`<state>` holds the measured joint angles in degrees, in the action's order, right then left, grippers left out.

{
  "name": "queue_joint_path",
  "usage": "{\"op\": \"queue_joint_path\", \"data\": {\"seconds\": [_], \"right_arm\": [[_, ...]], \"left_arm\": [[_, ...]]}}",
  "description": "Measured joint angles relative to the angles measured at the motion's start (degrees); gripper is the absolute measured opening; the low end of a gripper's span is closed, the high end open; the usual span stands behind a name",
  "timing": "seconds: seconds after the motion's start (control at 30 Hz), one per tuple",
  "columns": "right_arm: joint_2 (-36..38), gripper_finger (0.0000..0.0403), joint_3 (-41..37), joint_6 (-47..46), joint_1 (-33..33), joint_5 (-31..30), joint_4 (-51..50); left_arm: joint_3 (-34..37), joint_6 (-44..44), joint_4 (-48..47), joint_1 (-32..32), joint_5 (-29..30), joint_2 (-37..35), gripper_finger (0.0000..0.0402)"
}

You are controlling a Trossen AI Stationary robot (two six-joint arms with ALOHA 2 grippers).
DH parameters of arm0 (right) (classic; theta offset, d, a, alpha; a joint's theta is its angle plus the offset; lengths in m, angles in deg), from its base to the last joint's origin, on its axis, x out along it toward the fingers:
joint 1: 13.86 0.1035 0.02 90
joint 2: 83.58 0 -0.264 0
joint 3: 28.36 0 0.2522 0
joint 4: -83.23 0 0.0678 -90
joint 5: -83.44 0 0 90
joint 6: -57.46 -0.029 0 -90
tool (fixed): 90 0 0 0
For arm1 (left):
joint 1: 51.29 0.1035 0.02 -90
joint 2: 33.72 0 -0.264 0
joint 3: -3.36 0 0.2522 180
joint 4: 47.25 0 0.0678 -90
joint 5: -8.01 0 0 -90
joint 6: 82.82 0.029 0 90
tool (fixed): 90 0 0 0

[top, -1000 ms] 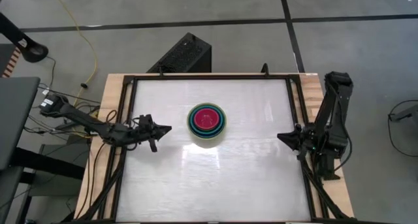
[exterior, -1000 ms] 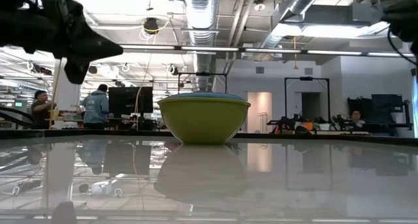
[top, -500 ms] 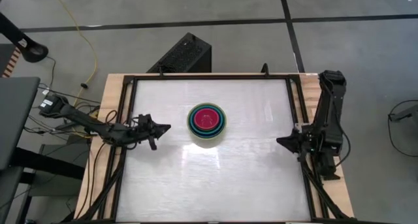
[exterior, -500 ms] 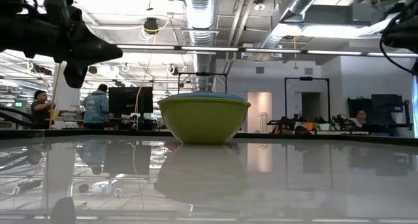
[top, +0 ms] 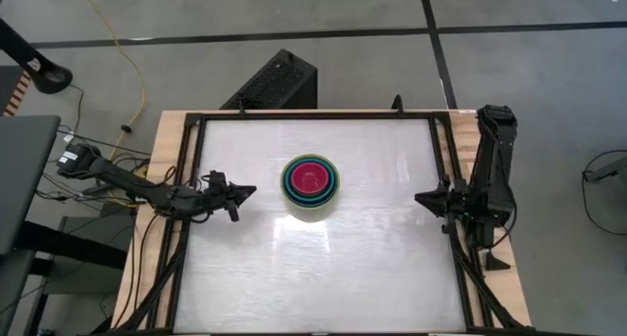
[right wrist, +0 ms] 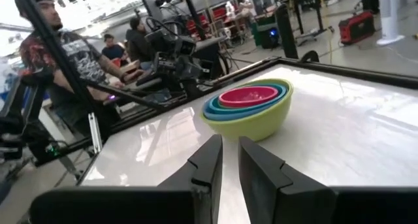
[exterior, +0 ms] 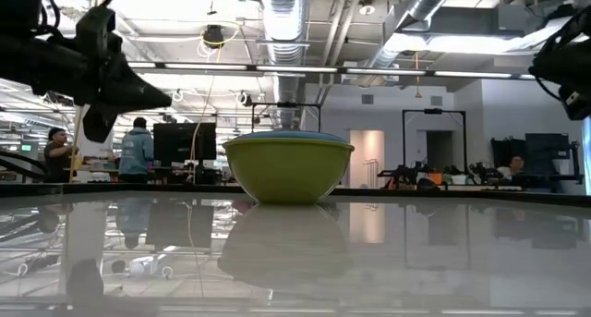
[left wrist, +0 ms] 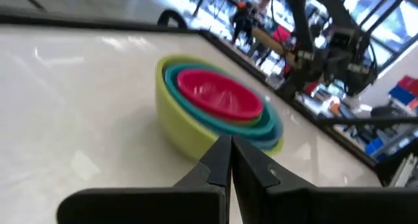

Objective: Nest bowls inside each other
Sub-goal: Return to Home Position

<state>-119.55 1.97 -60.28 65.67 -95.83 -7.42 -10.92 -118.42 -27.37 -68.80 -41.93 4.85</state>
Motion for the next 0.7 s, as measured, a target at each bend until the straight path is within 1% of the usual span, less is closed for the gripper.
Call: {"op": "queue_joint_path", "data": {"seconds": [0.1, 0.17, 0.27, 0.33, 0.43, 0.53, 0.6, 0.7], "right_arm": [[1.37, 0.0084, -0.67, 1.76, 0.81, -0.95, 0.96], [1.55, 0.0084, -0.86, 5.17, 1.32, -1.05, 5.1], [0.78, 0.0084, 0.02, 14.44, 1.47, -0.89, 12.79], [-0.26, 0.0084, 0.66, 23.21, 0.97, -0.91, 19.2], [-1.58, 0.0084, 1.32, 38.72, -2.52, -0.93, 29.78], [-2.7, 0.0084, 1.34, 52.12, -7.36, -0.63, 39.65], [-3.2, 0.0084, 1.34, 58.5, -11.14, 1.42, 44.85], [-4.23, 0.0084, 1.34, 64.37, -17.36, 7.49, 49.52]], "left_arm": [[0.02, -2.95, -3.03, 0.0, -2.01, 0.01, 0.0], [0.04, -5.55, -4.92, -0.01, -2.35, 0.0, 0.0], [0.04, -8.88, -6.93, 0.0, -2.33, 0.0, 0.0], [0.02, -9.38, -7.68, 0.0, -2.35, 0.02, 0.0], [-0.01, -9.22, -7.3, 0.0, -2.77, 0.0, 0.0], [-0.31, -9.32, -7.6, 0.0, -2.81, 0.0, 0.0], [-0.52, -8.62, -7.44, 0.0, -2.81, 0.02, 0.0], [-0.66, -8.6, -7.04, 0.0, -2.81, -0.02, 0.0]]}}
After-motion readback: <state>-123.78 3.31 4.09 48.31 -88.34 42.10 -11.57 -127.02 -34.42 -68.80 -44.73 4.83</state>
